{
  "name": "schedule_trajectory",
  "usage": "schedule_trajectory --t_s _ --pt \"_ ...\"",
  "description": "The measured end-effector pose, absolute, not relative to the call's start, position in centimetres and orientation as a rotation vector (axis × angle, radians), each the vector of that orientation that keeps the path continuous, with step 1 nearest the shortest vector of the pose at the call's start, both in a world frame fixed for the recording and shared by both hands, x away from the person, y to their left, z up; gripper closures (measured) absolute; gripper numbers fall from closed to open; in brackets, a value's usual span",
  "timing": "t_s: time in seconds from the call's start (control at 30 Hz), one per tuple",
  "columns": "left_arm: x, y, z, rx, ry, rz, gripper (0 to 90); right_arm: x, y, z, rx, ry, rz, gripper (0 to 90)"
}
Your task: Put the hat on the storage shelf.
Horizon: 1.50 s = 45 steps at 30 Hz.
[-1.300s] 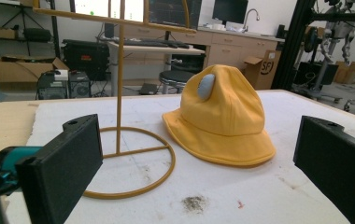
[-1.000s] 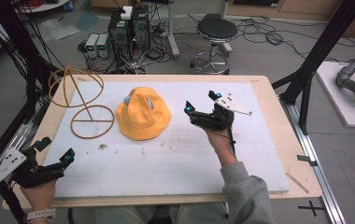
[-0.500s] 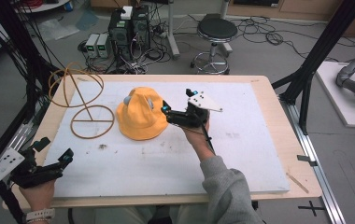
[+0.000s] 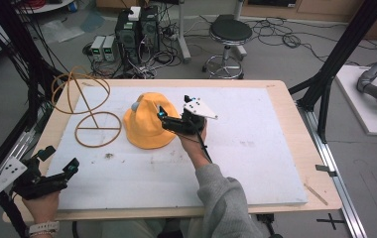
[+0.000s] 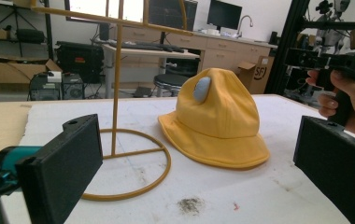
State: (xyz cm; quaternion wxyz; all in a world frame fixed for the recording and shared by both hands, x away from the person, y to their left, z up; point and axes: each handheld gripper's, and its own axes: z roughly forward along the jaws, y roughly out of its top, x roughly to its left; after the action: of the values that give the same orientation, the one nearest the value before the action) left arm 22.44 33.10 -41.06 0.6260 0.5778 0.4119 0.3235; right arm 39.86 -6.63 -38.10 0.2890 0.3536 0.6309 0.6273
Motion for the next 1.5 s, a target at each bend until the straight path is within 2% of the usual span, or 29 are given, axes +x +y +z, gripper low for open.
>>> schedule_trajectory --t_s 0.77,0.9,0.93,1.33,1.5 --pt "22.7 33.4 -41.3 1.292 0.944 0.726 1.7 41.9 -2.8 -41.6 0.999 1.77 1.537 6.1" --pt "22.8 33.4 -41.3 1.292 0.944 0.728 1.7 42.4 -2.5 -42.4 0.998 1.82 1.523 9.5" --pt "22.7 33.4 -41.3 1.29 0.943 0.73 1.7 42.4 -2.5 -42.5 0.998 1.83 1.519 12.9" --pt "22.6 33.5 -41.2 1.273 0.95 0.763 1.7 42.8 -2.0 -43.4 0.988 1.879 1.511 18.0" --pt "22.6 33.4 -41.2 1.273 0.955 0.783 1.7 42.9 -2.2 -43.3 0.971 1.898 1.523 32.4"
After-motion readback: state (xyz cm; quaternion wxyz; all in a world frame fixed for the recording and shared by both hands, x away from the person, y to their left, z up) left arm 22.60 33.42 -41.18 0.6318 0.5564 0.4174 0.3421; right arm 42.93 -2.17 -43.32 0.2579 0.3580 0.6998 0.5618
